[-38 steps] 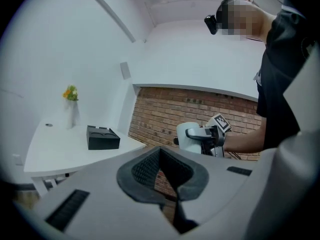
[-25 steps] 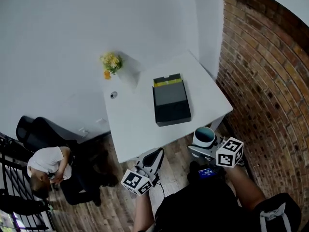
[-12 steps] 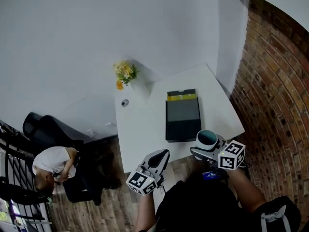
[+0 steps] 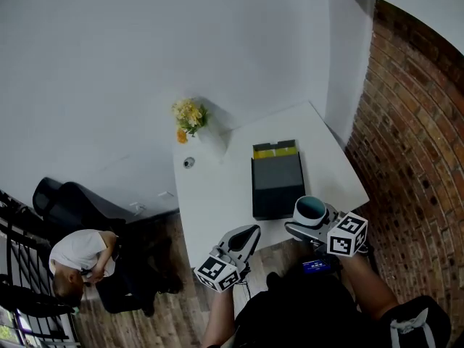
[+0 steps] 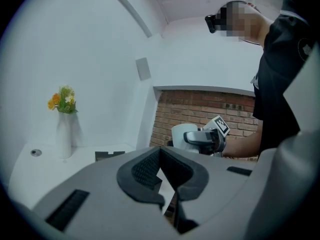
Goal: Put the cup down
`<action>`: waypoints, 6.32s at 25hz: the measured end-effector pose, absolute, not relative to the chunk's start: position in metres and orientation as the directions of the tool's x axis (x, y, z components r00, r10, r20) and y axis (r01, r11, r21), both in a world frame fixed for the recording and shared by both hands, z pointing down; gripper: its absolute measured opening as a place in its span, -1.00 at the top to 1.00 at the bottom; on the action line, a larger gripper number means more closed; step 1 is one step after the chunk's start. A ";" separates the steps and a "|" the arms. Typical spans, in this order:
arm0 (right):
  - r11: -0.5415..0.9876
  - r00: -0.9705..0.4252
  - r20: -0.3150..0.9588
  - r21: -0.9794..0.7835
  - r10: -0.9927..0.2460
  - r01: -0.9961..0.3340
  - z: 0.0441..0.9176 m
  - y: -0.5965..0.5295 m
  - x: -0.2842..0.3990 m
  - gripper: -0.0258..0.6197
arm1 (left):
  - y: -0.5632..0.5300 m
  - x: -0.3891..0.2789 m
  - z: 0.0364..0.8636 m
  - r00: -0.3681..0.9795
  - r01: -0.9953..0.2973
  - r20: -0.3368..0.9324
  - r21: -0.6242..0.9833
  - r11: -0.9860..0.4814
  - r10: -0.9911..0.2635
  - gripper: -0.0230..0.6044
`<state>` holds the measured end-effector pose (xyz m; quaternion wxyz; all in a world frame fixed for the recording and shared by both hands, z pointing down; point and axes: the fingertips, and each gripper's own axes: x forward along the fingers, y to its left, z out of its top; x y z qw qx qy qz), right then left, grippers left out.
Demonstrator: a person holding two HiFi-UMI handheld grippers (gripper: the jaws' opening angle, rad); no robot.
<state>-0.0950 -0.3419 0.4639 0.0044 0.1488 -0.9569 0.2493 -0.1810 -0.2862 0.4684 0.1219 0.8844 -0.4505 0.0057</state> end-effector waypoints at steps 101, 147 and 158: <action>0.891 -0.815 0.394 0.020 -0.425 -0.454 0.592 -0.426 -0.117 -0.39 | -0.280 -0.189 0.493 0.638 -0.764 0.210 0.296 -0.574 -0.741 0.90; 0.739 -0.883 0.156 -0.493 -0.443 -0.458 0.476 -0.363 -0.080 0.88 | -0.310 -0.168 0.459 0.663 -0.716 0.012 0.304 -0.629 -0.749 0.90; 0.726 -0.869 0.207 -0.481 -0.450 -0.491 0.487 -0.365 -0.079 0.89 | -0.310 -0.174 0.461 0.649 -0.727 0.023 0.315 -0.610 -0.761 0.90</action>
